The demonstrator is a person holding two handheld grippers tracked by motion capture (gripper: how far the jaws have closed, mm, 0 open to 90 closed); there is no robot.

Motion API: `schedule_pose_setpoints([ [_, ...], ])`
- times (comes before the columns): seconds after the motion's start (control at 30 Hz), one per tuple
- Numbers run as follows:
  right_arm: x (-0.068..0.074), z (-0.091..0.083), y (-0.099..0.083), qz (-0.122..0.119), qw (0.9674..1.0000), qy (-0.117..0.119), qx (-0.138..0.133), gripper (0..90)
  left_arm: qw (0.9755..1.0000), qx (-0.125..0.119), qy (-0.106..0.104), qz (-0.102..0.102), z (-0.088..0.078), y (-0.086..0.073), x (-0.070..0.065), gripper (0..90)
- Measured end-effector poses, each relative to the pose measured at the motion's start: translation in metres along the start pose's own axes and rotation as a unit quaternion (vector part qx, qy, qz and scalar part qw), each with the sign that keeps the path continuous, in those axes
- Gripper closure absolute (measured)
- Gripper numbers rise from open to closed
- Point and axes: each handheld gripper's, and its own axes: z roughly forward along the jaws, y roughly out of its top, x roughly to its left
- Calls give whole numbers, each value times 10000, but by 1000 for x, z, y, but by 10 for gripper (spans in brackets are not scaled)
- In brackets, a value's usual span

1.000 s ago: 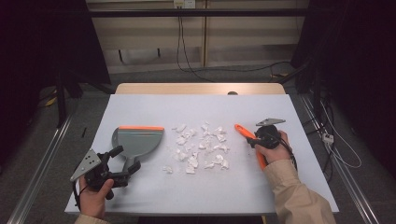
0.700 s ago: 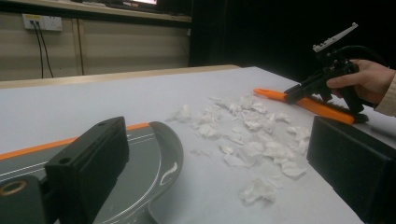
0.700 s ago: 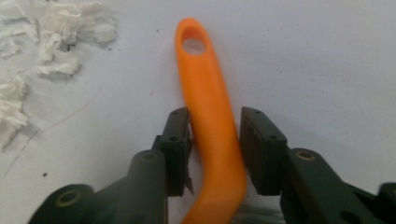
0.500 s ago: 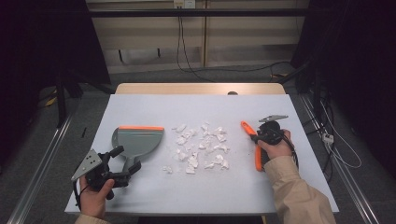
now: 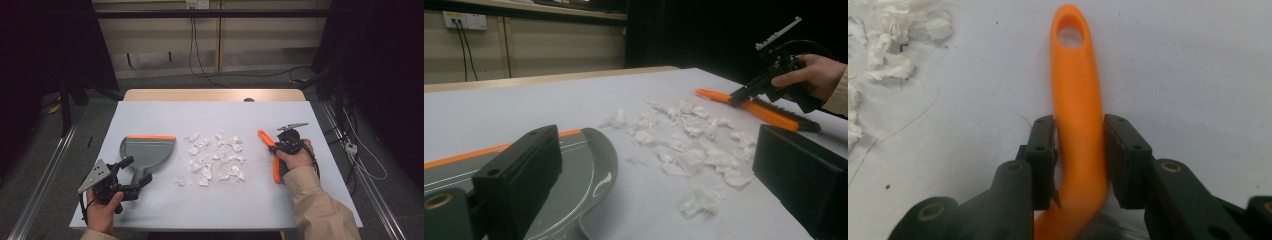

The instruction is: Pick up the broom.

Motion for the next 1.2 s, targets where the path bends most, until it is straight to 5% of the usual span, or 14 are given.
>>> schedule_pose_setpoints([
  [0.17,-2,-3,-1,184,9998,31,109,693,10000,-6,5,-29,1,0,-1,52],
  [0.4,4,1,2,235,9993,-220,207,696,10000,14,14,84,3,1,-2,55],
  [0.93,-3,-1,5,520,9983,51,243,712,9998,-69,130,101,-3,2,-5,59],
  [1.2,-1,0,8,302,9995,69,59,712,9999,-14,100,133,-1,2,-7,59],
])
